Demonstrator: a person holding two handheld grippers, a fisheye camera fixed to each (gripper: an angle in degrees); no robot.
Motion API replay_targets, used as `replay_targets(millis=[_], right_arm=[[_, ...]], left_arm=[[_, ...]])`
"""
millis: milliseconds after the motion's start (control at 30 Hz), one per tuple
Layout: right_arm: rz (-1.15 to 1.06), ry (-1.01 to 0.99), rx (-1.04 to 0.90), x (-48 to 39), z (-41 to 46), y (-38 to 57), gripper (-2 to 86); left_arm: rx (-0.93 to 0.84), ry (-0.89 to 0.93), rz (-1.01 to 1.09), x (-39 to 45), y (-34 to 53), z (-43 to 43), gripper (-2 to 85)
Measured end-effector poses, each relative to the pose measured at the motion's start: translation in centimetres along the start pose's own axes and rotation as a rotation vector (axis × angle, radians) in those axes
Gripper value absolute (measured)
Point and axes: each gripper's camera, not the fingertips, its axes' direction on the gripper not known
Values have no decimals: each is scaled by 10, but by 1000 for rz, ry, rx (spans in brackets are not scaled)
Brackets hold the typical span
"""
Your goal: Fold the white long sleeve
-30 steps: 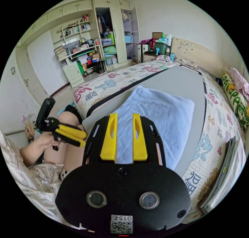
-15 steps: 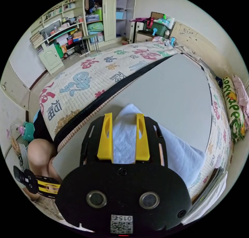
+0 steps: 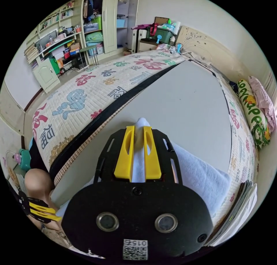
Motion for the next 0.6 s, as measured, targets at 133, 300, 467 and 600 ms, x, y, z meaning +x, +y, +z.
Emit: replay_targets(millis=[133, 300, 467, 600], right_arm=[[-17, 82, -51, -41, 0, -46, 64], [-12, 74, -52, -66, -38, -87, 66], [9, -216, 21, -54, -138, -117, 101], [60, -344, 142, -26, -245, -111, 112]], left_arm=[[20, -23, -19, -12, 11, 0, 6], [3, -50, -20, -21, 12, 8, 8], [6, -84, -24, -34, 17, 7, 15], [22, -77, -45, -47, 21, -1, 21]])
